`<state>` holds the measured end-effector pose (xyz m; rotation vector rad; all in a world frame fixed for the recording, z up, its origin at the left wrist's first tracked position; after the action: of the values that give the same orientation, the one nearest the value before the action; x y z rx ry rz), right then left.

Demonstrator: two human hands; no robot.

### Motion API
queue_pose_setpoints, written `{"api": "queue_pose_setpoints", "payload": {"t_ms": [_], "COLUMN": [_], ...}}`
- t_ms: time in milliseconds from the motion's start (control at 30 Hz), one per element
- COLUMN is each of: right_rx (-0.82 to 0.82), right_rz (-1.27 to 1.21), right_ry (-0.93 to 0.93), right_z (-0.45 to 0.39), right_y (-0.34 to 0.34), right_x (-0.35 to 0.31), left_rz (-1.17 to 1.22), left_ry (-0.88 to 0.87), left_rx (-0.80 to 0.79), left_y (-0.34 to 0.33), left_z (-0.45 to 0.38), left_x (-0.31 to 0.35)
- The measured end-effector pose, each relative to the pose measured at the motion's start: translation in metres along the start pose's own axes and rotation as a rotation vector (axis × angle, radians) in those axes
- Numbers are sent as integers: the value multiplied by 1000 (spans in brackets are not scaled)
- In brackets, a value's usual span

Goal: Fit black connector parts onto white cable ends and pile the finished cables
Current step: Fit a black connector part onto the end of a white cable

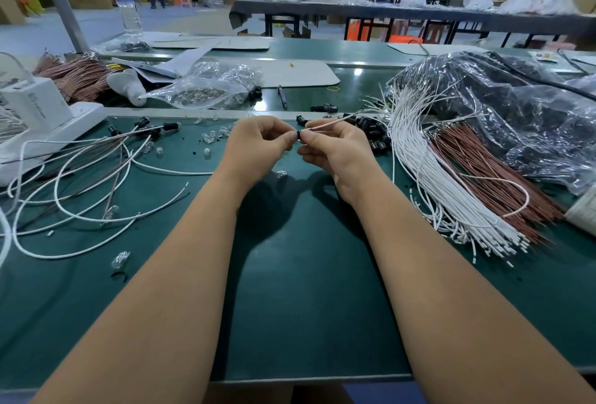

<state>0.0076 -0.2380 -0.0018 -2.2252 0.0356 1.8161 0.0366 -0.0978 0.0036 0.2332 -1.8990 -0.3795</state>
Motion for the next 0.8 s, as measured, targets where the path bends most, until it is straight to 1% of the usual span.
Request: {"api": "queue_pose_setpoints", "payload": {"t_ms": [233,433,567,800], "right_rx": [207,208,197,213], "right_rz": [-188,-338,-334,-213], "right_ry": [1,-73,-76,0], "right_z": [-8,-7,-6,-6], "right_y": [18,22,22,22], "right_x": [-4,-4,-5,-5], "left_rz": [-25,-80,-82,-85], "left_ry": [22,8,7,1], "left_rx": [13,38,51,72], "left_y": [7,10,11,12], "left_z": [-3,-6,-7,-8], "left_x": [-7,-12,-14,-18]}}
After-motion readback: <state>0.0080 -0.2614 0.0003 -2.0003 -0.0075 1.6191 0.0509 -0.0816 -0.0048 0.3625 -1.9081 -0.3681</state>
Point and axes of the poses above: each hand's wrist, its own z-axis away from the middle knuckle, its own y-axis out of the back of the hand, x = y × z, the point moved 2 cm from there along -z, towards the middle knuckle, and after that the axes turned 5 degrees about y, right-handed, at the moved point
